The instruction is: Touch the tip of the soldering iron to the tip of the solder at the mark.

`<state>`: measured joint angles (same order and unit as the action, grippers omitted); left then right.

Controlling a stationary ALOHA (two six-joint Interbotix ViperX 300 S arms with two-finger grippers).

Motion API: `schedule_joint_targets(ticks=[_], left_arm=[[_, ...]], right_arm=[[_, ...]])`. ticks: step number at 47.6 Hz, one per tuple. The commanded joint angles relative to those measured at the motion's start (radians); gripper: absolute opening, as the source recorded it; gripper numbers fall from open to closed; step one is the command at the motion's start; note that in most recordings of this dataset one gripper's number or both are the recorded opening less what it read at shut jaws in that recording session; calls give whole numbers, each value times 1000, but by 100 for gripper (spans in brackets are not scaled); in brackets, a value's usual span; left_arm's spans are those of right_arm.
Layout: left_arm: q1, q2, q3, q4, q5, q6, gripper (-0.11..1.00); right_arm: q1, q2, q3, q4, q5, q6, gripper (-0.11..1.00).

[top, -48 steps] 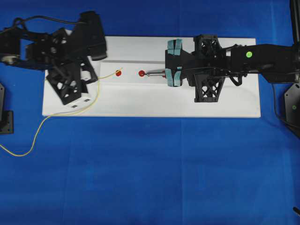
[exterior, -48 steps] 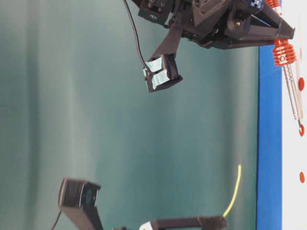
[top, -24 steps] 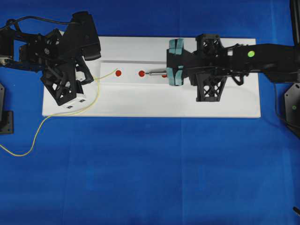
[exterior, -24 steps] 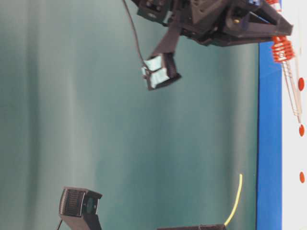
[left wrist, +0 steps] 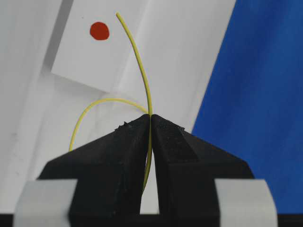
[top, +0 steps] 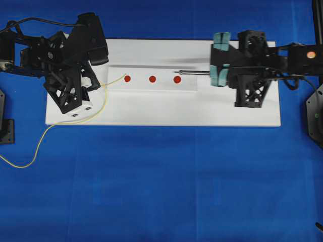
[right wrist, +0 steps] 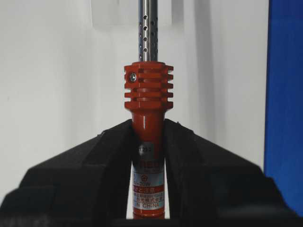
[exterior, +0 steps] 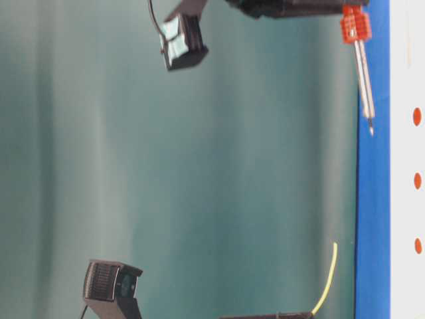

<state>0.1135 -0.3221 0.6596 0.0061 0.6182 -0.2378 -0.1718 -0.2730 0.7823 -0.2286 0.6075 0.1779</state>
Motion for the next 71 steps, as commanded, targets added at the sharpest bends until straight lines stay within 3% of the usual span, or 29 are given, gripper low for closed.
schedule_joint_targets(ticks=[1, 17, 43, 71], left_arm=[[-2, -20, -9, 2, -5, 0, 1], [-3, 46, -55, 2, -63, 3, 1], [-3, 399, -336, 2, -34, 64, 1], [11, 505, -407, 3, -32, 78, 1]], right_arm=[[-2, -44, 8, -3, -3, 8, 6], [-9, -60, 21, -5, -3, 15, 6], [-9, -46, 21, 3, 51, 12, 6], [-3, -12, 15, 3, 49, 9, 6]])
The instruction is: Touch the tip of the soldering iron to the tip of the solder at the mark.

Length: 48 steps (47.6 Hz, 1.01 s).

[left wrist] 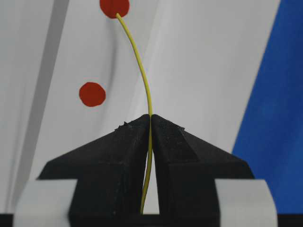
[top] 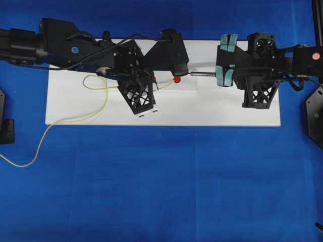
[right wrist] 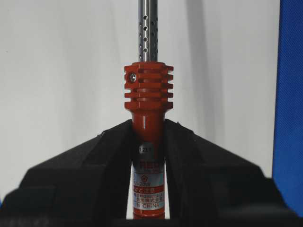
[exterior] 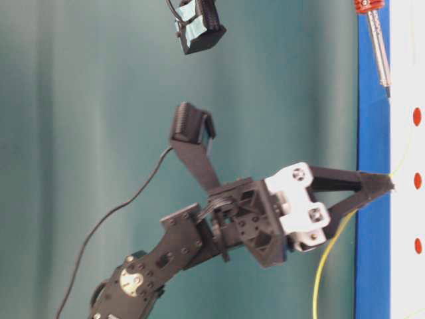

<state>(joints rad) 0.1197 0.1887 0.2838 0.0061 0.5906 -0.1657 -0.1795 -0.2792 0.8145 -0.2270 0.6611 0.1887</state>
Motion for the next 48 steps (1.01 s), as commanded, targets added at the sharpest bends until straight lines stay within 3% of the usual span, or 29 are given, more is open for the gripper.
schedule_joint_targets(ticks=[1, 48], left_arm=[[5, -2, -34, 3, -5, 12, 1], [6, 2, -29, 3, 9, 26, 1]], right_arm=[[5, -6, -17, 3, -5, 0, 6], [28, 77, -78, 3, -3, -11, 6]])
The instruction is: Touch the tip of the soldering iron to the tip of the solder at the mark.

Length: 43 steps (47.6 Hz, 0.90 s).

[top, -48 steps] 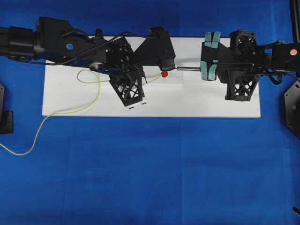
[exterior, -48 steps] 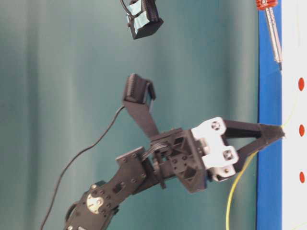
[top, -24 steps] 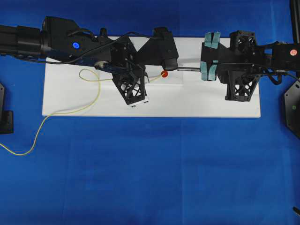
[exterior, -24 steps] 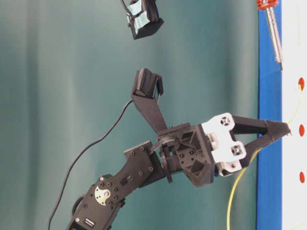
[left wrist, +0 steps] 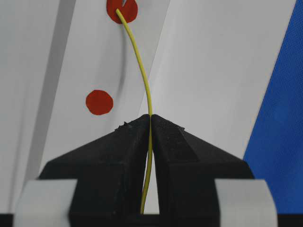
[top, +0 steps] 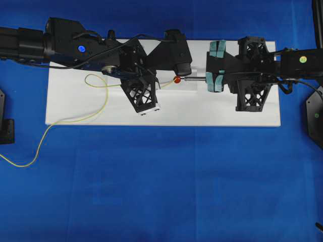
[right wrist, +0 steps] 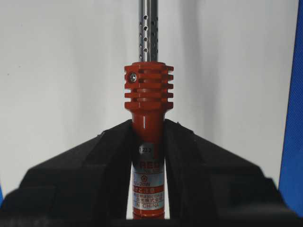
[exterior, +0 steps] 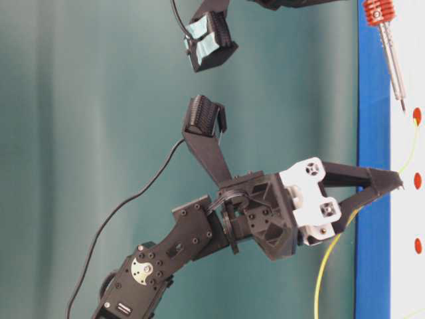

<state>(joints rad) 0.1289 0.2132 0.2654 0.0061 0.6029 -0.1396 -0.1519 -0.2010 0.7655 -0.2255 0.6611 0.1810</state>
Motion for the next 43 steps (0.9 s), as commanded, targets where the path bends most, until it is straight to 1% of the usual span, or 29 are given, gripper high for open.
schedule_joint_targets(ticks=[1, 12, 43], left_arm=[[-3, -23, -9, 3, -3, 0, 1], [-6, -23, -8, 3, -3, 0, 1], [-12, -23, -11, 3, 5, 5, 1]], right_arm=[[0, 0, -31, 2, -3, -3, 6], [0, 31, -38, 2, 0, -6, 6], [-2, 38, -48, 2, 17, -6, 6]])
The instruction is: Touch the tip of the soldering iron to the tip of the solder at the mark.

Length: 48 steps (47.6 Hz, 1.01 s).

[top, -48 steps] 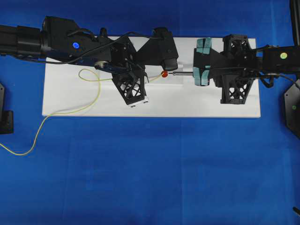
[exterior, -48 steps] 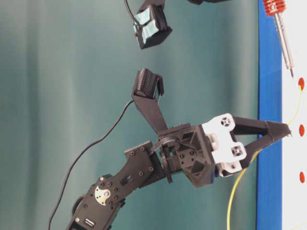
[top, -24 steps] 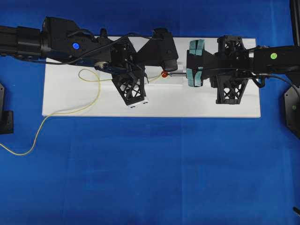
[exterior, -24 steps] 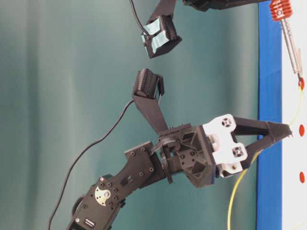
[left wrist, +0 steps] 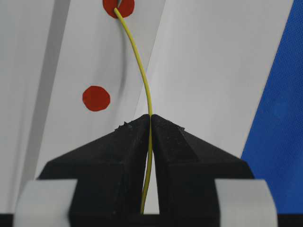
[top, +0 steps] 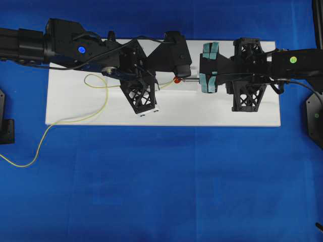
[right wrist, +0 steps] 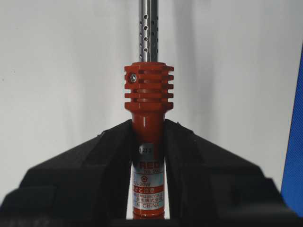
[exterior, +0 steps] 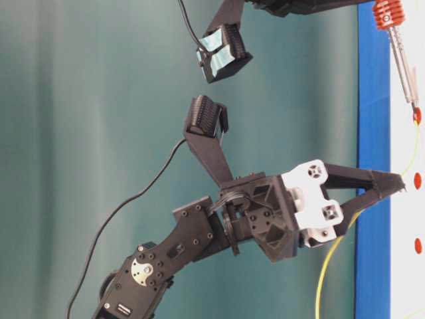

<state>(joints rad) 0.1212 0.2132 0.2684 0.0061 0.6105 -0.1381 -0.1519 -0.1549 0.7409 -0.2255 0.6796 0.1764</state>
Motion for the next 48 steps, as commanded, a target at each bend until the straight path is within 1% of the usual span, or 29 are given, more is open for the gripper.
schedule_joint_targets(ticks=[1, 30, 36, 48], left_arm=[[-5, -23, -14, 3, -3, 3, 1], [-3, -20, -18, 3, -5, 5, 1], [-2, -20, -18, 3, -6, 17, 1], [0, -20, -20, 3, -6, 18, 1]], right_arm=[[0, -8, -23, 2, -2, -2, 6], [0, -9, -23, 2, -6, -2, 6], [0, -9, -25, 2, -5, -2, 6], [0, -8, -23, 2, -6, -2, 6]])
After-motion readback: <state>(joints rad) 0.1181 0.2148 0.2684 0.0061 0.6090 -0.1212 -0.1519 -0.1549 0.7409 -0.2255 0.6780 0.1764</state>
